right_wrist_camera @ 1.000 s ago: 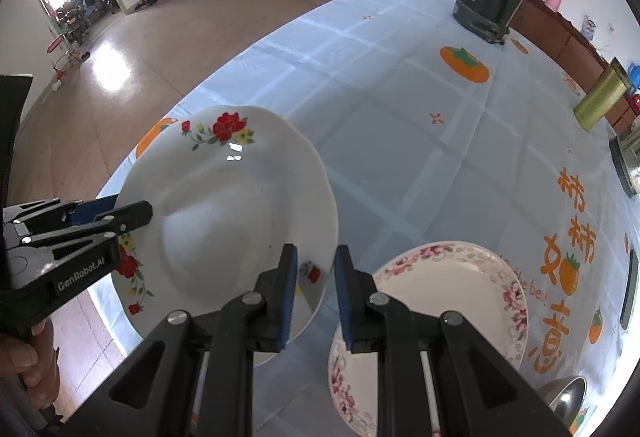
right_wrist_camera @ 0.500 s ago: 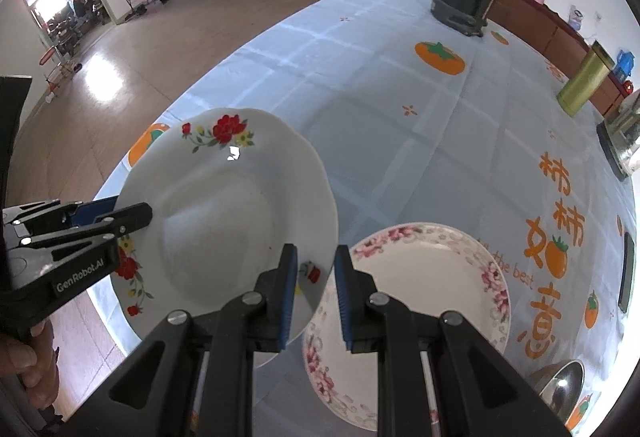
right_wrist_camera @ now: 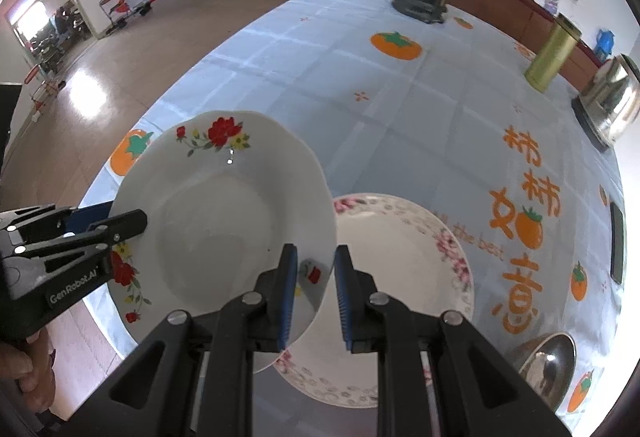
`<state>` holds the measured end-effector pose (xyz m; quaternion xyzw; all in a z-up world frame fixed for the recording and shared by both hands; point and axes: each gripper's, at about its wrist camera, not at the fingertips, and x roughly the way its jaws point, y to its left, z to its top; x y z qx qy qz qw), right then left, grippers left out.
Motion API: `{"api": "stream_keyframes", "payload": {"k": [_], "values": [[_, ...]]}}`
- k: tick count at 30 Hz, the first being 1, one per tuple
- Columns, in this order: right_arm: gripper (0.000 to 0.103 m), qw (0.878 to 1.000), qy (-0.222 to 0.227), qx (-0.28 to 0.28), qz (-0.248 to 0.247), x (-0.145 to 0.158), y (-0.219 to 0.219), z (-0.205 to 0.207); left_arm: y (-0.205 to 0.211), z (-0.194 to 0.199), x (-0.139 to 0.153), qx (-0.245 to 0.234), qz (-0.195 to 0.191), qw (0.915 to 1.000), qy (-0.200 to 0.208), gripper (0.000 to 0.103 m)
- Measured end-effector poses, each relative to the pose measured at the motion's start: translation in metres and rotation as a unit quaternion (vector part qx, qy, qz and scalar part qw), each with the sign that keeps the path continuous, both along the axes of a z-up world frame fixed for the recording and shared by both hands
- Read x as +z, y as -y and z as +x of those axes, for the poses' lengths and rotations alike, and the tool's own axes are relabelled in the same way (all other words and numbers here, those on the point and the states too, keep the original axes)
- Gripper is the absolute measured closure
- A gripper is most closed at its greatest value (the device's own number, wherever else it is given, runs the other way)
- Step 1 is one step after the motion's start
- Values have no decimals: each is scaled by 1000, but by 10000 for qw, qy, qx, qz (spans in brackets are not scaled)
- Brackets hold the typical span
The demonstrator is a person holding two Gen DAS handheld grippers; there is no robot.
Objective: Organize plates and bowls
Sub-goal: 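Lift the red-flower plate with both tools toward the plate stack, then carry the red-flower white plate with both tools over the pink-floral plate stack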
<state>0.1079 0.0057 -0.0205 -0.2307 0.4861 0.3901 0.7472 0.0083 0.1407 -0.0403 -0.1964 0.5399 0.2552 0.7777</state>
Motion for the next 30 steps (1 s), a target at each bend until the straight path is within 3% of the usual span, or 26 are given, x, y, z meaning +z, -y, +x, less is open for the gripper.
{"api": "stream_keyframes", "payload": {"k": [30], "values": [[84, 9986, -17, -534, -9, -1, 62, 24, 52, 33, 3, -561, 16, 9984, -42, 73]]}}
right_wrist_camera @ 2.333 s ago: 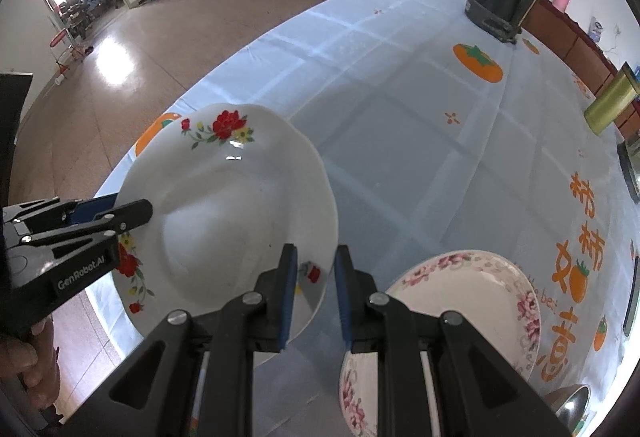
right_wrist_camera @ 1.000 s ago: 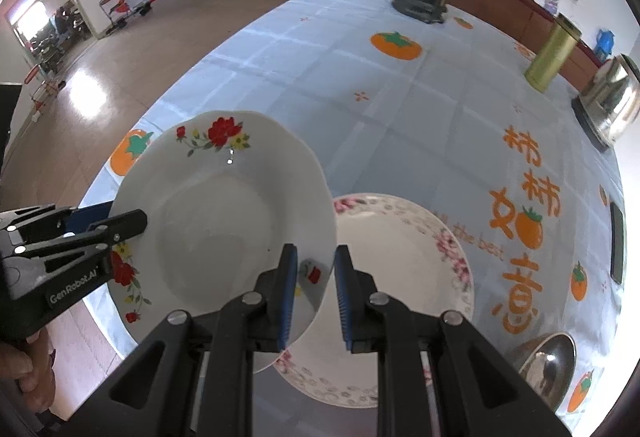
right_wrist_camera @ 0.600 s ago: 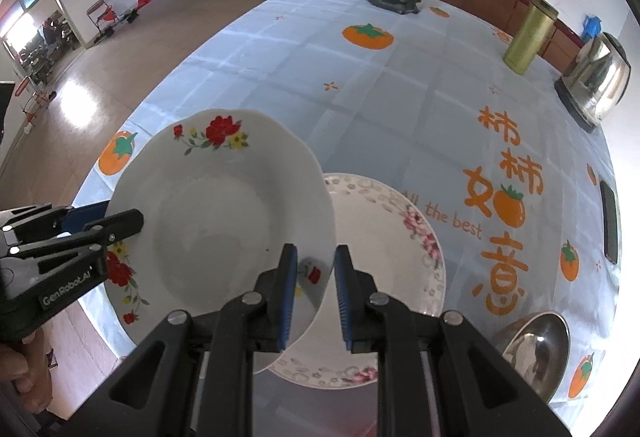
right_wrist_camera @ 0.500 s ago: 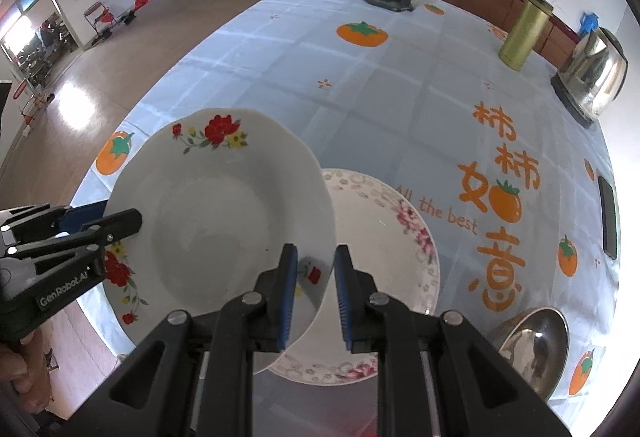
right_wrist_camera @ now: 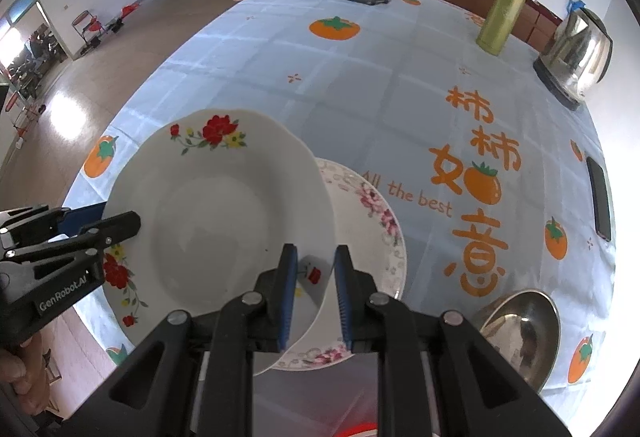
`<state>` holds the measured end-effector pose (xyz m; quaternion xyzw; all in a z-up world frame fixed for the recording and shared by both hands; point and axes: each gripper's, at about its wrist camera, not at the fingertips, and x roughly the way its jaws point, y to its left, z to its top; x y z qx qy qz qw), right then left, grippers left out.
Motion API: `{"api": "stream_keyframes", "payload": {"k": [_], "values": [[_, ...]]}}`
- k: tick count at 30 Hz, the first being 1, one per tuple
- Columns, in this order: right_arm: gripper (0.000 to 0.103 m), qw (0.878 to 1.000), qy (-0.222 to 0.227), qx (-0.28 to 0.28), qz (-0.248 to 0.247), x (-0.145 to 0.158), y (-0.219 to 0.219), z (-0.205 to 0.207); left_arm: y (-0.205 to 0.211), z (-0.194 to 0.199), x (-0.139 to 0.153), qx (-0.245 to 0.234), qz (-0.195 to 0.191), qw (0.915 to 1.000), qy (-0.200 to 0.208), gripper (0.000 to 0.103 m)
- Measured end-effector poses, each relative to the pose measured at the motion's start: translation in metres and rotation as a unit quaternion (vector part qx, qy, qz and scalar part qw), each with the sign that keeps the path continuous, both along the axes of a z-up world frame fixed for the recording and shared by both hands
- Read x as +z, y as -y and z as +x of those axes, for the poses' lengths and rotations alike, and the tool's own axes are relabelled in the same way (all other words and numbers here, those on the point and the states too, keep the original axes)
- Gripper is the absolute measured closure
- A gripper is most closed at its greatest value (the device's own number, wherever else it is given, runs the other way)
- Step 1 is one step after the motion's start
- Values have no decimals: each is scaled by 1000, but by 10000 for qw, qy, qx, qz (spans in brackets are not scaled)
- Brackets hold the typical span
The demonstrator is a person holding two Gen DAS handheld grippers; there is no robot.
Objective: Organize plates and bowls
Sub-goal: 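Carry the red-flower white plate with both tools over the pink-floral plate stack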
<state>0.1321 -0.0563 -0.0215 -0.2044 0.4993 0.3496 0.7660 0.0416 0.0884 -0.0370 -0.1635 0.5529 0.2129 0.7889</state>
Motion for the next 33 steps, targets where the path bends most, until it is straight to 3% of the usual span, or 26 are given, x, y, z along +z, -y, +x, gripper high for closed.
{"api": "stream_keyframes", "payload": {"k": [33], "values": [[84, 9993, -64, -362, -35, -5, 44, 21, 40, 27, -11, -417, -28, 9989, -198, 73]]}}
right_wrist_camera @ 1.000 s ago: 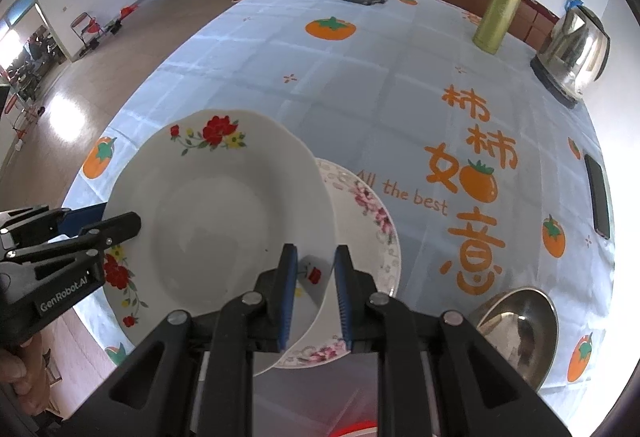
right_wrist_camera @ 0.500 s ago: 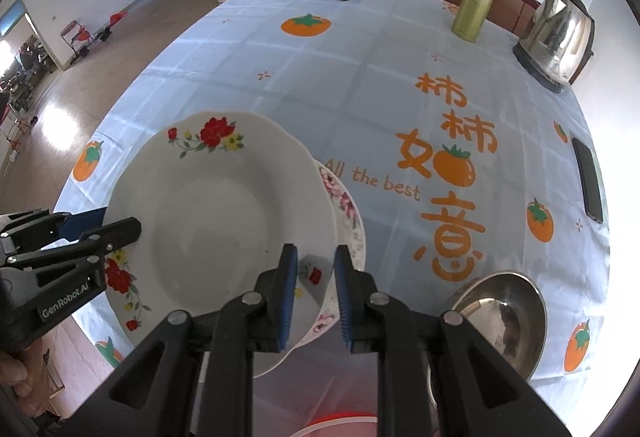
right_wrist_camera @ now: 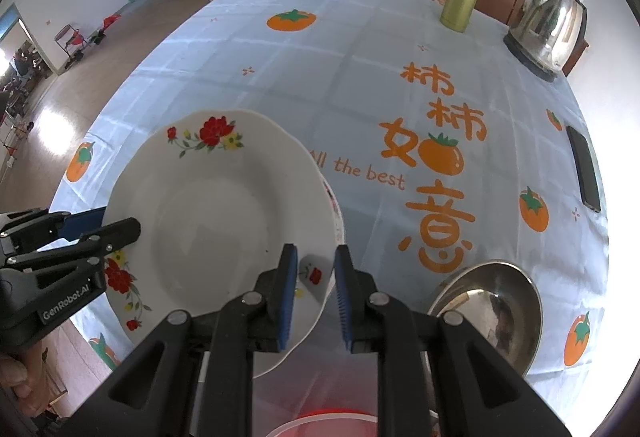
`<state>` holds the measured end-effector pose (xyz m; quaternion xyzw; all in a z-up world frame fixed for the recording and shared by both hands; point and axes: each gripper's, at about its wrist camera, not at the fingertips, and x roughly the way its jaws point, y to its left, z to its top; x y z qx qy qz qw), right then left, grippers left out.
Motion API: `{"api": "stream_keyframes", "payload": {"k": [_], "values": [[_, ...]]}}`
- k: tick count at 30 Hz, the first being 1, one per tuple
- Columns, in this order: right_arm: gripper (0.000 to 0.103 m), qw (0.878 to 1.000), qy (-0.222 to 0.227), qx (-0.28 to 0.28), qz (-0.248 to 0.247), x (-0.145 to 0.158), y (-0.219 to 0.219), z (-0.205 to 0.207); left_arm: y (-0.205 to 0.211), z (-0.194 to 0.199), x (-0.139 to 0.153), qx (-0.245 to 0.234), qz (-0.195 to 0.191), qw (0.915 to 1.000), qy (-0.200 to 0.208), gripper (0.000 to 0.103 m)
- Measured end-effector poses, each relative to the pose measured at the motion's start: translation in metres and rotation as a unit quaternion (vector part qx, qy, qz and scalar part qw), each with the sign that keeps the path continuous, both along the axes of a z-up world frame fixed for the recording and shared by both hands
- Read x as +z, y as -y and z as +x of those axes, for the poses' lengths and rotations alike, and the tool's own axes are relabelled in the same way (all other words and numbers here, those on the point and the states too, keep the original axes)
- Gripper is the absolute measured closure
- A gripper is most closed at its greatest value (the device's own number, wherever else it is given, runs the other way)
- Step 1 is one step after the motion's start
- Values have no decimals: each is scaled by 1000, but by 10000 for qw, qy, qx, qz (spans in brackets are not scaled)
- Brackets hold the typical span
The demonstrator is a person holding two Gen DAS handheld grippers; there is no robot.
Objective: Organize plates and bowls
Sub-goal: 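Carry the red-flower white plate with both tools over the pink-floral plate stack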
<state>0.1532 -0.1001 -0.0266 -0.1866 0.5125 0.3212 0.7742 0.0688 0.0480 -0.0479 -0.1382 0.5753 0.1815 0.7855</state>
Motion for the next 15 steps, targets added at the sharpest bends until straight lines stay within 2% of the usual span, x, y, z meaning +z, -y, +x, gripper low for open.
{"api": "stream_keyframes", "payload": {"k": [15], "values": [[84, 9999, -63, -96, -27, -6, 7, 9, 6, 10, -8, -136, 27, 9999, -73, 73]]}}
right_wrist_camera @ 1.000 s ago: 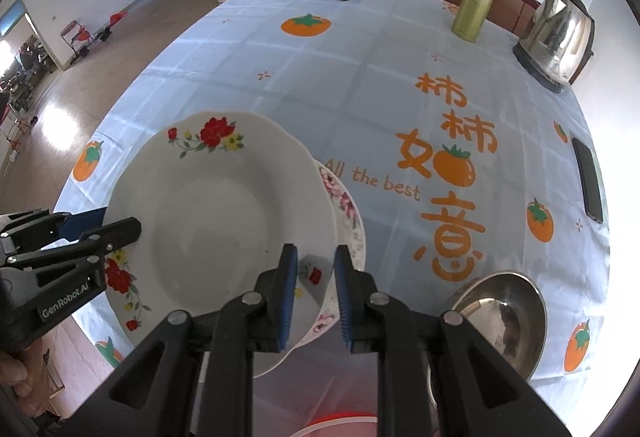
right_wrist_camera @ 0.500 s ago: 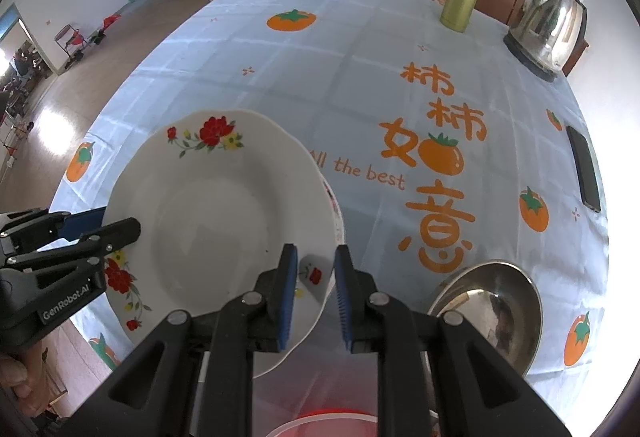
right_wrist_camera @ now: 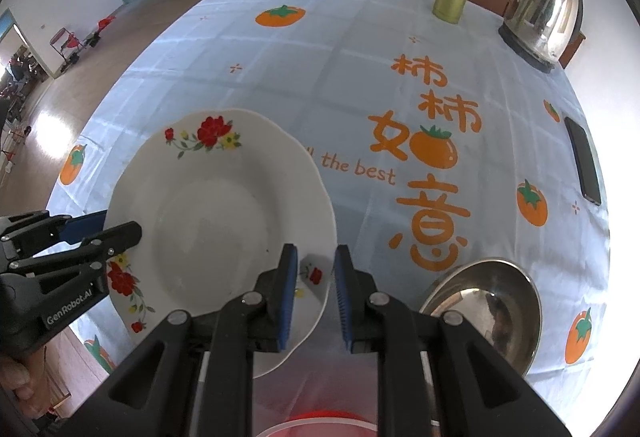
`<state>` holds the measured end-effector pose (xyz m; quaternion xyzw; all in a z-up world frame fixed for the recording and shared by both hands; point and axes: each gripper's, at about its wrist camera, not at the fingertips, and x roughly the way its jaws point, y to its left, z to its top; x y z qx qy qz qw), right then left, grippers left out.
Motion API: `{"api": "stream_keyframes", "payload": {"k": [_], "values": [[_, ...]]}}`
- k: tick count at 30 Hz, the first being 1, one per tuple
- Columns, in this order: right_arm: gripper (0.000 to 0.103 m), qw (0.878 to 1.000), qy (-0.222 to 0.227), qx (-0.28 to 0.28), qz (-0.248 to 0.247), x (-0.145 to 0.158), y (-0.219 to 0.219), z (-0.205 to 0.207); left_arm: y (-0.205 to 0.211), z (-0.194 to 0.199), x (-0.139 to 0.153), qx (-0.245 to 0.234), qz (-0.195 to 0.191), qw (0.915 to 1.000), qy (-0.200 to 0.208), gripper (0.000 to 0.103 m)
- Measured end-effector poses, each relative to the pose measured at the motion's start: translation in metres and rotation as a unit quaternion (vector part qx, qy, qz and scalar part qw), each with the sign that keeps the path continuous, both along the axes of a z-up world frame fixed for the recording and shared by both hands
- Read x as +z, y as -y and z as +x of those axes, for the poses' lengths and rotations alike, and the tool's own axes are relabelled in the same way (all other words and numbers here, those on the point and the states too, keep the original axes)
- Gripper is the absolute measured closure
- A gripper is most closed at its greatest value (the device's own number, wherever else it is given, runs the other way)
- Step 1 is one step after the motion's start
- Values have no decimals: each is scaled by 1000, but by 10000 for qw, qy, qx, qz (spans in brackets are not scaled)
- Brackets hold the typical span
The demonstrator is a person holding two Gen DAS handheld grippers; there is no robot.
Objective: Organize plates and bowls
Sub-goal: 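Carry the red-flower white plate with both tools over the pink-floral plate stack, then lower the red-flower plate onto the pink-floral plate with both tools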
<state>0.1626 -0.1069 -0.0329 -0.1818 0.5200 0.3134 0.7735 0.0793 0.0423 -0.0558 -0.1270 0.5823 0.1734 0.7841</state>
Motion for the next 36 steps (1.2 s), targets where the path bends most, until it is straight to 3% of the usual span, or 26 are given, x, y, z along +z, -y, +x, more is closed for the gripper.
{"api": "stream_keyframes", "payload": {"k": [36], "values": [[84, 9998, -175, -45, -66, -18, 4, 7, 2, 12, -15, -81, 10, 9998, -197, 73]]}}
